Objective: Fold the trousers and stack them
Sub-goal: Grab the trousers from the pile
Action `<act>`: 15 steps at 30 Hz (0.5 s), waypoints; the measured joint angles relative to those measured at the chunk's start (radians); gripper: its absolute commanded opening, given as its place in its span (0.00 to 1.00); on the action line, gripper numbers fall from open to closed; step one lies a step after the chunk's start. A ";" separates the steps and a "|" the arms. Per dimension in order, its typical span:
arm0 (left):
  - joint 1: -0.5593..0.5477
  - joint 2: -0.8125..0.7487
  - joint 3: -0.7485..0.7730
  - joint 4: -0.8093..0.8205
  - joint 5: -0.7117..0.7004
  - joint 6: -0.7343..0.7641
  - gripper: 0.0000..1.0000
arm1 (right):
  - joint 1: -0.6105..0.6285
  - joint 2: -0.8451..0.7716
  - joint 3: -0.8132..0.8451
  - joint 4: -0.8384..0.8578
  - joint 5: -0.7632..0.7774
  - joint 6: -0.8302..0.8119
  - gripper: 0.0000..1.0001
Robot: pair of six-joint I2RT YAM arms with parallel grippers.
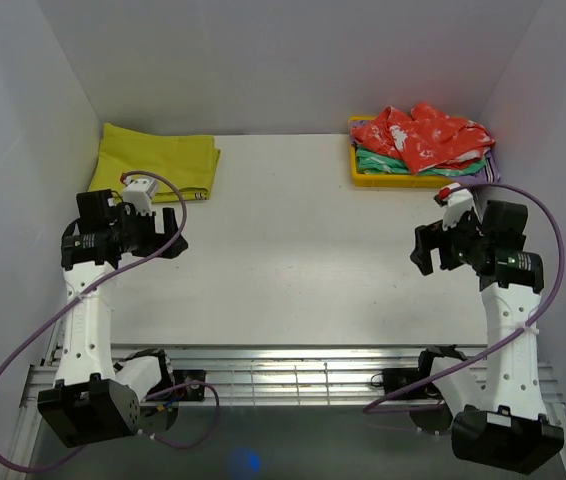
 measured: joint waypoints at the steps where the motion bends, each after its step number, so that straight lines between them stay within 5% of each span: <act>1: 0.000 -0.008 0.001 0.006 0.002 0.001 0.98 | 0.000 0.031 0.023 0.011 -0.003 0.008 0.90; 6: 0.000 0.022 0.077 0.004 0.041 -0.009 0.98 | 0.000 0.279 0.223 0.103 -0.028 0.080 0.90; 15: 0.000 0.126 0.169 0.063 0.161 -0.114 0.98 | 0.002 0.901 0.863 0.245 -0.032 0.224 0.90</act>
